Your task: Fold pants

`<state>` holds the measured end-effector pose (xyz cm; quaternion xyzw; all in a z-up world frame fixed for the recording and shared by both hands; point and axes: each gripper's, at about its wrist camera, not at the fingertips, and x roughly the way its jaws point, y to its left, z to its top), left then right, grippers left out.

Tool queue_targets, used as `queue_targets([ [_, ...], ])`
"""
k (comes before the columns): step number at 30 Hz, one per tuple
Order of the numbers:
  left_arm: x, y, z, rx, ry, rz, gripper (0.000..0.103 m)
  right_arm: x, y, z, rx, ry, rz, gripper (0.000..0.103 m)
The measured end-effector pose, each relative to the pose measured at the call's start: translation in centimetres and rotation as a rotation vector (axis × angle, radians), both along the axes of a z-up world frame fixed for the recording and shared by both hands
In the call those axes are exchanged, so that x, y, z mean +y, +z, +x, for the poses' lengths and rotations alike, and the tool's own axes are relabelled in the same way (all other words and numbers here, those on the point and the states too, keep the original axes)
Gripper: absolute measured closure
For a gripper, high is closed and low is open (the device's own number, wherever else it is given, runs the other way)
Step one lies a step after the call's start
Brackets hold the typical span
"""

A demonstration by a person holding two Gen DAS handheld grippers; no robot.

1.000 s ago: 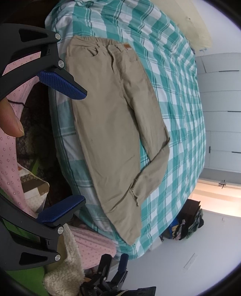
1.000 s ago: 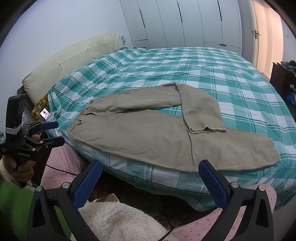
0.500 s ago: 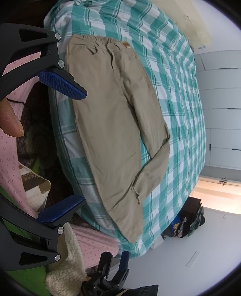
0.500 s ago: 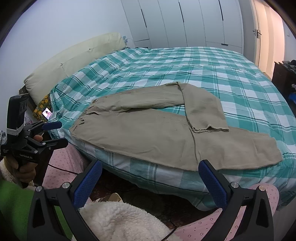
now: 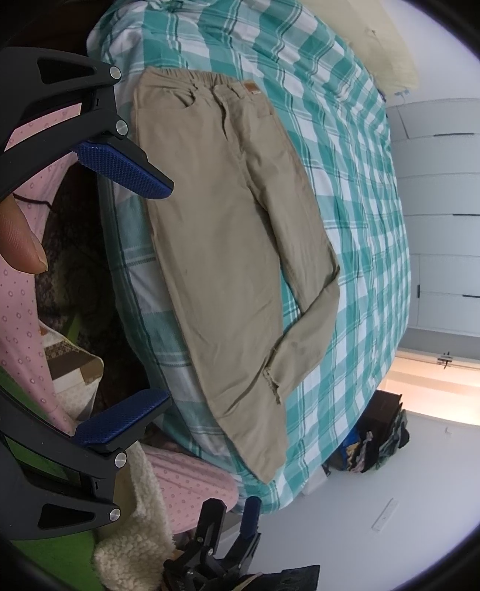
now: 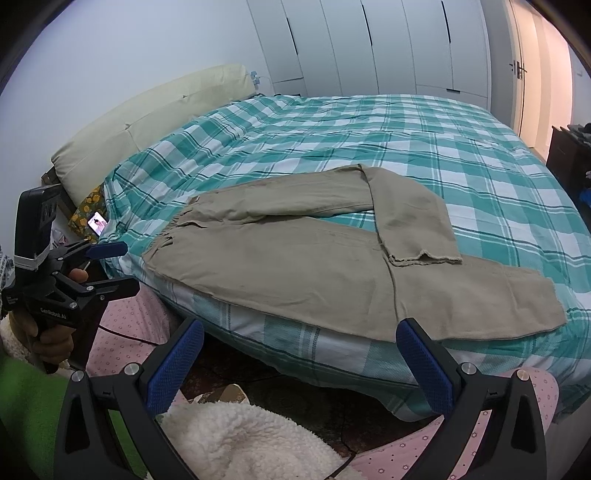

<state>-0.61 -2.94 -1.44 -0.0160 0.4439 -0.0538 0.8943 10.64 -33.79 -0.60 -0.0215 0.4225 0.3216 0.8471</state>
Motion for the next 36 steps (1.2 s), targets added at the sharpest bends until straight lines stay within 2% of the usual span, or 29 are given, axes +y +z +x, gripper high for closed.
queue_targets([
  [36, -0.36, -0.21, 0.39, 0.014, -0.010, -0.004, 0.000, 0.58, -0.21, 0.01, 0.010, 0.011, 0.005, 0.000],
])
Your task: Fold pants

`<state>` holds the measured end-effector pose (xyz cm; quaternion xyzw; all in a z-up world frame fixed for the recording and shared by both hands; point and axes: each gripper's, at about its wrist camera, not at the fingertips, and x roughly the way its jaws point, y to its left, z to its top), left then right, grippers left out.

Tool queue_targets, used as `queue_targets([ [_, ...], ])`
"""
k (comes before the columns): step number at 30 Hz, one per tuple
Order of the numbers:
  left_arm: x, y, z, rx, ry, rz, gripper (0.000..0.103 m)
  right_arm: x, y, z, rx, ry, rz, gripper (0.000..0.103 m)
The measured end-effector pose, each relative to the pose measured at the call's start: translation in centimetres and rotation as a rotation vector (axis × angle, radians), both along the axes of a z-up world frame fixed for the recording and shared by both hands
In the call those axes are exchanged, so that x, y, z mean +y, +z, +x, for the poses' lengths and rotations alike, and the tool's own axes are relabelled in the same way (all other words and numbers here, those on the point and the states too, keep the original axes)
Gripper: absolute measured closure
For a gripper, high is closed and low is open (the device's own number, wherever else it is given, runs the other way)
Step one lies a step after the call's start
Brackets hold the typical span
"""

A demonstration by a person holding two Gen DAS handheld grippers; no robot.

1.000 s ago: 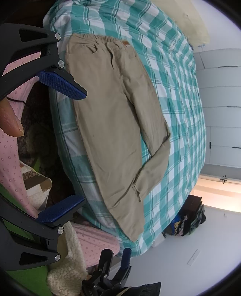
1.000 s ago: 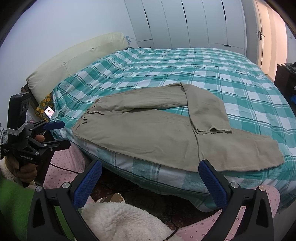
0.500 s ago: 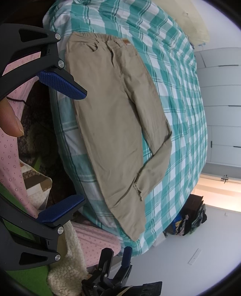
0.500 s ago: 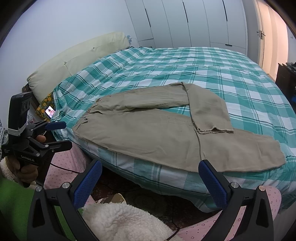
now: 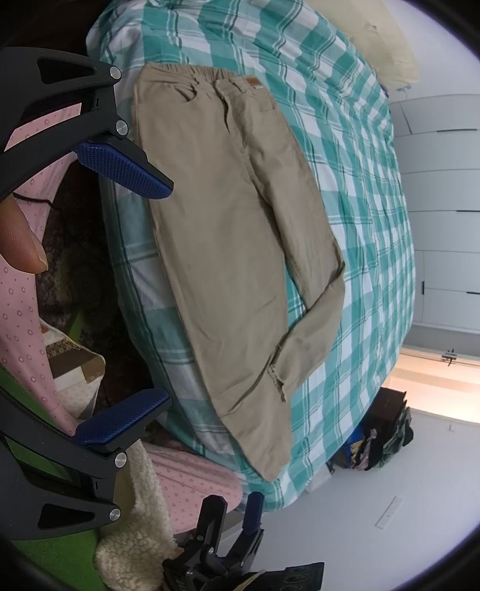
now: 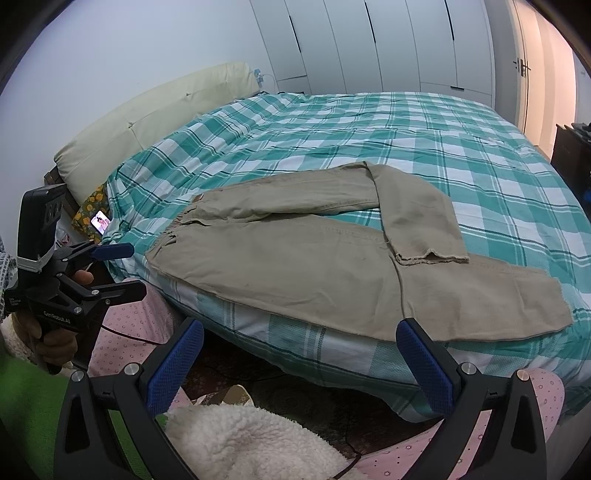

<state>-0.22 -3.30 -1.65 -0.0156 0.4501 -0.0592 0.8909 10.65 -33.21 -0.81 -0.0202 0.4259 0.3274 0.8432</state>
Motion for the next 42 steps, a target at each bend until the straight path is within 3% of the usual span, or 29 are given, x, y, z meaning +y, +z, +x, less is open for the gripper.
queue_targets([
  [42, -0.27, -0.89, -0.47, 0.007, -0.002, 0.000, 0.000, 0.18, -0.67, -0.18, 0.020, 0.003, 0.010, 0.000],
])
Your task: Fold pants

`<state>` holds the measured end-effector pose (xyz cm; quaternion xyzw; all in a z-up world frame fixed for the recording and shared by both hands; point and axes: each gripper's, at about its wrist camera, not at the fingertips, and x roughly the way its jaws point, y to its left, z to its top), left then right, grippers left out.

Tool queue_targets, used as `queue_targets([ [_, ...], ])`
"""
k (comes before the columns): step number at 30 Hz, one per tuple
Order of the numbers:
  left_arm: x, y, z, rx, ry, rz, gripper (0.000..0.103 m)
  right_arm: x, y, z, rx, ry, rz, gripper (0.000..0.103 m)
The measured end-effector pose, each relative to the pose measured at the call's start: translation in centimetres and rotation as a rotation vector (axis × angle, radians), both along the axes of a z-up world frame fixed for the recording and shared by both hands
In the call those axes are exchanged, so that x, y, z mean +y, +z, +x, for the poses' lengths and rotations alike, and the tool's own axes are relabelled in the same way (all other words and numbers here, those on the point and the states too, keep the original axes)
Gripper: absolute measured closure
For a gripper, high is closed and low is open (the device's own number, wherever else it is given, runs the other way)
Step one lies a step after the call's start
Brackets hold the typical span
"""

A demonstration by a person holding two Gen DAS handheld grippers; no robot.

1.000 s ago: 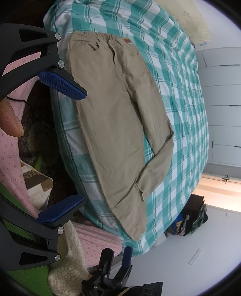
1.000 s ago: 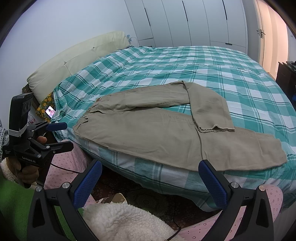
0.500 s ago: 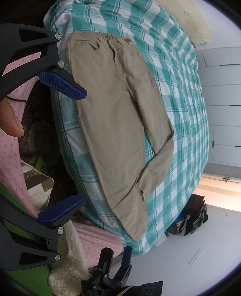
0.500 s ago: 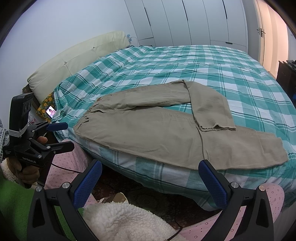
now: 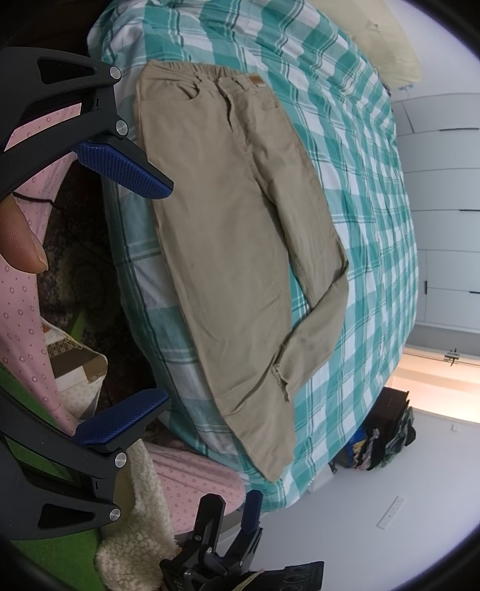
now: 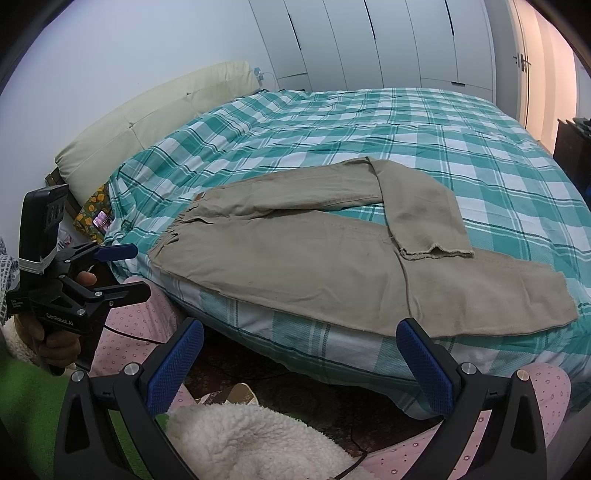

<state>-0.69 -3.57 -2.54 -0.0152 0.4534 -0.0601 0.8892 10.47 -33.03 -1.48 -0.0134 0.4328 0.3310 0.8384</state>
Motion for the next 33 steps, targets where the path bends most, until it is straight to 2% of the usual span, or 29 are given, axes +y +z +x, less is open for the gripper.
queue_targets([
  [33, -0.07, 0.71, 0.14, -0.001, -0.008, 0.002, 0.000, 0.05, 0.44, 0.13, 0.000, 0.005, 0.005, 0.000],
])
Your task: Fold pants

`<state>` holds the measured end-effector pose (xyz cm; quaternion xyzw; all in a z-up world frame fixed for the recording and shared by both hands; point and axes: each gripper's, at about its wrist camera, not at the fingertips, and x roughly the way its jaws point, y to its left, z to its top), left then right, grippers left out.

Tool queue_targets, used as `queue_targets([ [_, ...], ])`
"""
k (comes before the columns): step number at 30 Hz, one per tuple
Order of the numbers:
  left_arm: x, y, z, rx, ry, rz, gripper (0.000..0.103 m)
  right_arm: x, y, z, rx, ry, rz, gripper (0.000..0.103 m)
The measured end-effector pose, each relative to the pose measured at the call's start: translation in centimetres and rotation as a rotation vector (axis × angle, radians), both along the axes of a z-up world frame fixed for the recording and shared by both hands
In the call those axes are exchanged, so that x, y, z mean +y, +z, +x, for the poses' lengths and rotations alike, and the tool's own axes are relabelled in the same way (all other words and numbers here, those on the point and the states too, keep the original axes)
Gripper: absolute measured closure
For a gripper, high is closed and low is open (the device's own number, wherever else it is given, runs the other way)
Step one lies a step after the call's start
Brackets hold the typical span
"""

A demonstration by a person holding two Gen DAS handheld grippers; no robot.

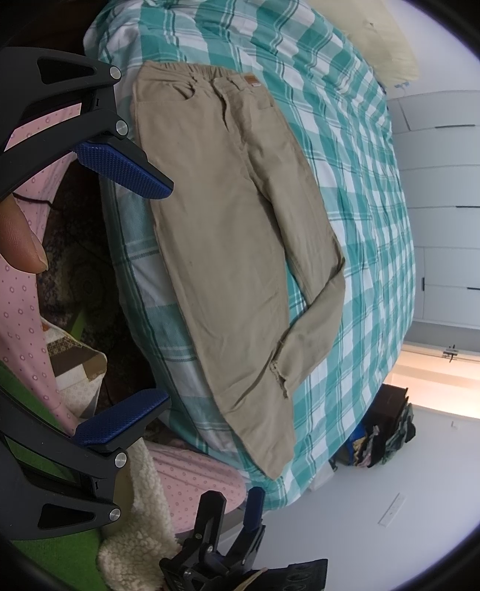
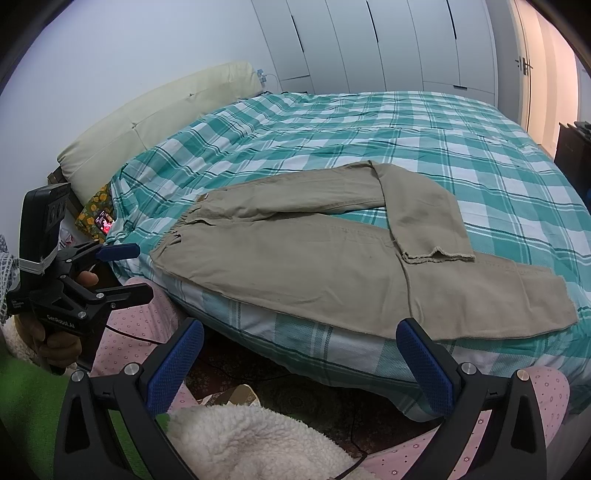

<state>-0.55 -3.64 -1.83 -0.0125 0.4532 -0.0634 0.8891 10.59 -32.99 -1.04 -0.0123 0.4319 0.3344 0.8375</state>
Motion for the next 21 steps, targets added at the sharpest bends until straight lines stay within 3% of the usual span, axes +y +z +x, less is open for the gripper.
queue_targets([
  [21, 0.11, -0.17, 0.01, 0.007, -0.002, 0.002, 0.000, 0.23, 0.06, -0.03, 0.007, 0.003, 0.003, 0.000],
])
